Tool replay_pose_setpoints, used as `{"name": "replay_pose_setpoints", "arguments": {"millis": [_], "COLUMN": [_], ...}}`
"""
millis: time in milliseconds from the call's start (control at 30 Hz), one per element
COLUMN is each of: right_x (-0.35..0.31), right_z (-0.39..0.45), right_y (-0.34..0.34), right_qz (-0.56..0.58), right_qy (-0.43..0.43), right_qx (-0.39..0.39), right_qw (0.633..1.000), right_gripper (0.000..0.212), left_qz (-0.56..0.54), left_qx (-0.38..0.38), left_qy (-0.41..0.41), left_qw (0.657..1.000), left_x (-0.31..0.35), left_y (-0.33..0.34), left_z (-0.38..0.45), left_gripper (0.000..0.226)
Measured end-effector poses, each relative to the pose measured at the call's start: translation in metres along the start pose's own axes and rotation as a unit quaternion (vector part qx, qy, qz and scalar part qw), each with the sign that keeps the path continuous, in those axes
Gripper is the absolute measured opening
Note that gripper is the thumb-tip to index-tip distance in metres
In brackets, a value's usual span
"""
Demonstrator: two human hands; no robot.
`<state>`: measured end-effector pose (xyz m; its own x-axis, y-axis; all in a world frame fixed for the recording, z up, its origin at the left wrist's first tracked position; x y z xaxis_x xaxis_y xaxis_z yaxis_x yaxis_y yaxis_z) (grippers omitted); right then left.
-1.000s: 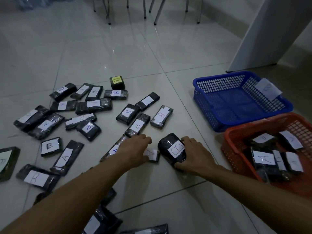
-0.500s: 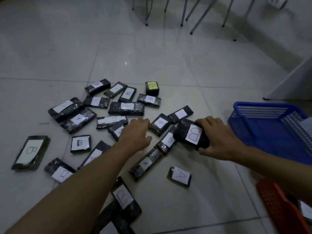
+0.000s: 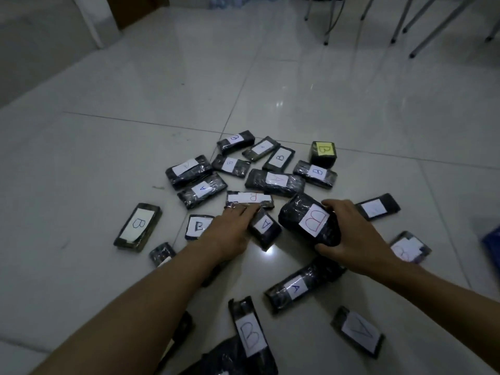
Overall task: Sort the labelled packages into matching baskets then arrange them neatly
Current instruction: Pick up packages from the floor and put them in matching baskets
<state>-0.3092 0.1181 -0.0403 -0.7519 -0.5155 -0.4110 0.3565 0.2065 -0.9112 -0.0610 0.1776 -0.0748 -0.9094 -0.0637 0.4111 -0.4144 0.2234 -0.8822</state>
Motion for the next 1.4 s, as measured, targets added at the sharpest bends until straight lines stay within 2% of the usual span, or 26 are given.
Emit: {"name": "replay_pose_setpoints", "arguments": {"millis": [133, 367, 467, 600, 800, 933, 1100, 1233, 1300, 1400], "right_x": [0.008, 0.044, 0.058, 0.074, 0.091, 0.096, 0.116, 0.153, 0.179, 0.221], "right_z": [-0.018, -0.047, -0.049, -0.047, -0.041, -0.035, -0.038, -0.070, -0.099, -0.151], "right_y": [0.003, -0.023, -0.029, -0.028, -0.021, -0.022, -0.074, -0.139, -0.165, -0.182], "right_qz": [0.005, 0.001, -0.011, -0.015, 0.031, 0.067, 0.062, 0.045, -0.001, -0.006], "right_qy": [-0.010, 0.028, 0.068, 0.139, 0.195, 0.202, 0.172, 0.220, 0.278, 0.377], "right_qx": [0.004, 0.046, 0.085, 0.125, 0.149, 0.166, 0.210, 0.299, 0.335, 0.345], "right_qw": [1.000, 0.999, 0.994, 0.982, 0.969, 0.963, 0.960, 0.928, 0.901, 0.859], "right_gripper": [0.086, 0.082, 0.079, 0.080, 0.081, 0.080, 0.080, 0.074, 0.073, 0.074], "left_qz": [0.098, 0.135, 0.090, -0.023, -0.083, -0.244, -0.350, -0.367, -0.367, -0.352], "left_qx": [-0.023, 0.016, 0.022, 0.000, 0.054, 0.058, 0.058, 0.045, 0.027, 0.011], "left_qy": [-0.015, 0.019, 0.023, -0.011, -0.038, -0.057, -0.030, -0.002, 0.016, 0.048], "left_qw": [0.995, 0.990, 0.995, 1.000, 0.994, 0.966, 0.934, 0.929, 0.929, 0.935], "left_x": [0.015, 0.038, 0.061, 0.100, 0.127, 0.130, 0.156, 0.201, 0.230, 0.282], "left_y": [0.008, 0.003, 0.004, 0.024, 0.042, 0.036, 0.006, -0.006, -0.003, 0.008], "left_z": [0.004, 0.011, 0.029, 0.064, 0.085, 0.088, 0.081, 0.080, 0.084, 0.088], "left_gripper": [0.085, 0.083, 0.083, 0.087, 0.067, 0.043, 0.038, 0.040, 0.042, 0.041]}}
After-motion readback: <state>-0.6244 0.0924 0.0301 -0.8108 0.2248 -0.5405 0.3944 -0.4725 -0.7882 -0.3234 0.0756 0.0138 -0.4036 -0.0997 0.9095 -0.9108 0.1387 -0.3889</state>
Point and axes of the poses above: each hand's wrist, its own z-axis towards the middle knuckle, its own y-axis out of the palm, x = y × z, the point moved 3 cm from there along z, towards the middle knuckle, and after that the axes turned 5 degrees about -z, right-handed, at the moved point
